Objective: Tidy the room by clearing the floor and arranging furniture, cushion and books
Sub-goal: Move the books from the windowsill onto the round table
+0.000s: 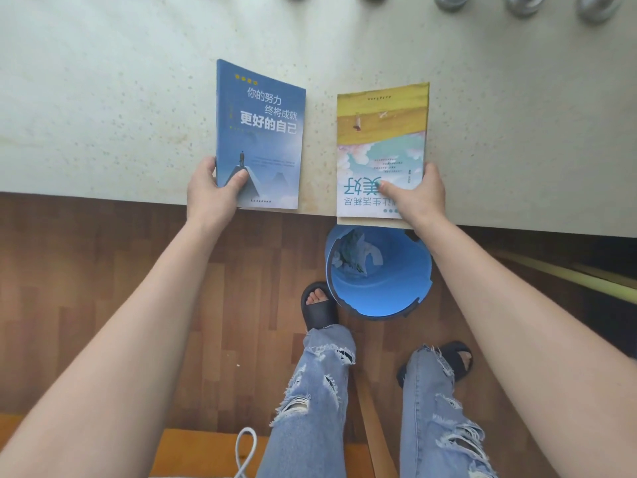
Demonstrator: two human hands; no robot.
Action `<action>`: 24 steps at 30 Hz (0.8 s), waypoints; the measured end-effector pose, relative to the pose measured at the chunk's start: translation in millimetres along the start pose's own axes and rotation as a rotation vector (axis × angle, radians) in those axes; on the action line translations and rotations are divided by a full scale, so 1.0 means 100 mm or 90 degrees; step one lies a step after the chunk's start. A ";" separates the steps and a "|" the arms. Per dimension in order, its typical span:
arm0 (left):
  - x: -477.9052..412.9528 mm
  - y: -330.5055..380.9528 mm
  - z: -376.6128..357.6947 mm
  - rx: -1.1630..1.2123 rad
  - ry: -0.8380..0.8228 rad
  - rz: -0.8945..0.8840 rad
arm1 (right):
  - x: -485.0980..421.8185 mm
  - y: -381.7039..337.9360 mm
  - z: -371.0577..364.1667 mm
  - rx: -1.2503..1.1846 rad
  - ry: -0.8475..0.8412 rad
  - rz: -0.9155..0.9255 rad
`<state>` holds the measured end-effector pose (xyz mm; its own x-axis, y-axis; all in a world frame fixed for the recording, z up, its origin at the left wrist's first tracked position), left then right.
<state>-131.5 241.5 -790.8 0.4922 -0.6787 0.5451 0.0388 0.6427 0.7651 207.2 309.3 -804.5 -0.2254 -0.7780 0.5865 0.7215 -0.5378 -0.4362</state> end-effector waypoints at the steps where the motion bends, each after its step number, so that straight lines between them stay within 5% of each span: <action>1: 0.02 0.01 0.00 0.004 -0.008 -0.009 | 0.02 0.00 0.00 -0.028 -0.005 0.007; 12: 0.42 0.10 -0.27 0.088 -0.054 -0.058 | 0.16 0.40 0.27 -0.288 0.000 -0.012; 24: 1.31 0.49 -1.50 0.022 -0.203 -0.146 | 0.67 1.63 1.16 -0.414 0.113 -0.090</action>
<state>64.7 237.5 -733.5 0.1791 -0.8834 0.4330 0.0850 0.4524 0.8877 385.7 207.5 -757.2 -0.4327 -0.6973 0.5714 0.1502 -0.6808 -0.7169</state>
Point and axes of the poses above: each hand's wrist, its own x-axis away from the middle knuckle, its own z-axis out of the back of the hand, y = z × x, the point moved 6 cm from there along -x, towards the middle knuckle, and after that the axes turned 12 degrees about x, right-handed, at the moved point
